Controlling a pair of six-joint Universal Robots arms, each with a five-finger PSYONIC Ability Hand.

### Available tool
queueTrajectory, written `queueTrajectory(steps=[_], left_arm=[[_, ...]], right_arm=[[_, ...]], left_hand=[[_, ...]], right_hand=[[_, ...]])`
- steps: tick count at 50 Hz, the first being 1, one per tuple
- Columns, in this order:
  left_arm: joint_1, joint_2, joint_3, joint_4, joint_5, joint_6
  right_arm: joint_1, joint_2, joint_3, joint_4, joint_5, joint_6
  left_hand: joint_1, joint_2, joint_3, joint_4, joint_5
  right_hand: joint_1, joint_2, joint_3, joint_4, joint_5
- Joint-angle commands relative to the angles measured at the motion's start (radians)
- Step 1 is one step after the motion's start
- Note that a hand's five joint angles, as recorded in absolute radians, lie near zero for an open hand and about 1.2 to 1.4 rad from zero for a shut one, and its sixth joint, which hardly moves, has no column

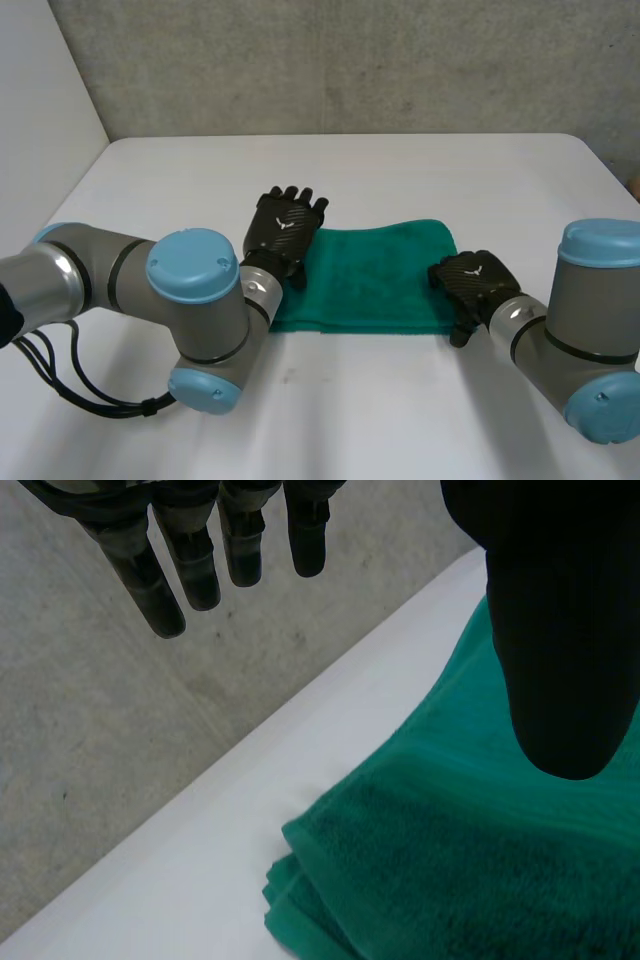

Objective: Fold the towel.

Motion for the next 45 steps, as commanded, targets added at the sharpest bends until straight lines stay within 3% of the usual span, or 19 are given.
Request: queueTrajectory(steps=[1,5,10,16,24,27,29,37,39,40,41,43,45], left_arm=[[0.023,-0.015,-0.005,-0.008,-0.005,0.001],[0.034,-0.008,-0.025,-0.011,-0.005,0.001],[0.040,0.002,-0.056,-0.027,-0.006,0.002],[0.047,0.051,-0.112,-0.060,-0.008,0.001],[0.097,0.191,-0.221,-0.083,-0.015,-0.002],[0.130,0.249,-0.258,-0.079,-0.054,-0.004],[0.159,0.290,-0.281,-0.079,-0.112,-0.010],[0.176,0.308,-0.287,-0.079,-0.129,-0.010],[0.175,0.305,-0.281,-0.076,-0.126,-0.010],[0.173,0.301,-0.278,-0.076,-0.121,-0.010],[0.169,0.298,-0.269,-0.074,-0.102,-0.014],[0.166,0.298,-0.264,-0.074,-0.089,-0.019],[0.155,0.295,-0.232,-0.073,-0.023,-0.060]], right_arm=[[-0.036,0.007,0.026,-0.050,0.004,-0.005],[-0.040,0.007,0.034,-0.064,0.004,-0.007],[-0.047,0.007,0.037,-0.098,0.015,-0.010],[-0.041,-0.015,-0.017,-0.098,0.016,-0.039],[0.047,0.002,-0.256,0.011,0.027,-0.143],[0.296,0.144,-0.527,0.132,0.013,-0.151],[0.384,0.224,-0.618,0.167,0.001,-0.151],[0.472,0.346,-0.681,0.180,-0.060,-0.178],[0.467,0.344,-0.686,0.177,-0.039,-0.183],[0.467,0.344,-0.686,0.177,-0.039,-0.183],[0.458,0.332,-0.687,0.168,0.022,-0.179],[0.455,0.326,-0.684,0.163,0.056,-0.175],[0.447,0.294,-0.673,0.145,0.165,-0.163]], left_hand=[[-0.018,-0.028,-0.038,-0.028,-0.046],[-0.018,-0.028,-0.038,-0.028,-0.046],[-0.019,-0.029,-0.039,-0.028,-0.047],[-0.019,-0.029,-0.039,-0.028,-0.047],[-0.019,-0.029,-0.039,-0.028,-0.047],[-0.019,-0.029,-0.039,-0.028,-0.047],[-0.019,-0.029,-0.039,-0.028,-0.047],[-0.019,-0.029,-0.039,-0.028,-0.047],[-0.019,-0.029,-0.039,-0.028,-0.047],[-0.019,-0.029,-0.039,-0.028,-0.047],[-0.019,-0.029,-0.039,-0.028,-0.047],[-0.019,-0.029,-0.039,-0.028,-0.047],[-0.019,-0.029,-0.039,-0.028,-0.047]], right_hand=[[0.308,0.246,0.242,0.248,0.258],[0.489,0.428,0.423,0.430,0.440],[1.016,0.955,0.950,0.957,0.967],[1.017,0.956,0.951,0.958,0.968],[1.017,0.956,0.951,0.958,0.968],[1.017,0.956,0.951,0.958,0.968],[1.017,0.956,0.951,0.958,0.968],[1.017,0.956,0.951,0.958,0.968],[0.499,0.437,0.432,0.439,0.449],[0.496,0.434,0.430,0.436,0.446],[-0.204,-0.266,-0.271,-0.264,-0.254],[-0.204,-0.266,-0.271,-0.264,-0.254],[-0.204,-0.266,-0.271,-0.264,-0.254]])
